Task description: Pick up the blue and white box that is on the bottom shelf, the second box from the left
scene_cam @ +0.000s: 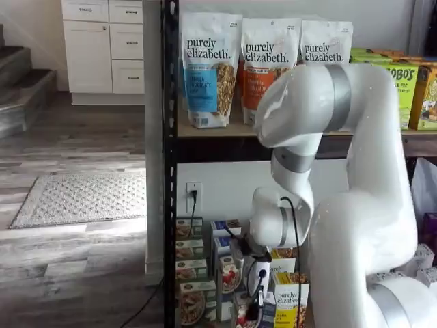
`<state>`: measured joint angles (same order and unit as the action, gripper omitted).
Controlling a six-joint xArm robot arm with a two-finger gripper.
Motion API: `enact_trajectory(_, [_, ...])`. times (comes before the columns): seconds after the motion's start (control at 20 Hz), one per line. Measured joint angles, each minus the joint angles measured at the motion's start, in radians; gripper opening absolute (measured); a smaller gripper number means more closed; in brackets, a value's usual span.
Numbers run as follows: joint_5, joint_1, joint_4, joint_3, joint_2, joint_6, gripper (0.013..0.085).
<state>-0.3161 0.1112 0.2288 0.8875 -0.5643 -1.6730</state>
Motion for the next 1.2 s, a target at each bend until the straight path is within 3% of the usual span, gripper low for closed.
enact_trajectory(0.15, [0.005,0.013,0.064,-0.092,0.097,-0.047,0.045])
enact_trajectory(0.35, [-0.001,0.021,0.102,-0.18,0.207,-0.072,0.045])
enact_trajectory(0.5, [-0.019,0.022,0.101,-0.226,0.283,-0.066,0.045])
enact_trajectory(0.7, [-0.078,0.013,0.019,-0.267,0.387,0.008,0.045])
enact_trajectory(0.9, [-0.181,0.002,-0.114,-0.28,0.487,0.123,0.045])
enact_trajectory(1.2, [-0.332,-0.005,-0.241,-0.268,0.609,0.227,0.045])
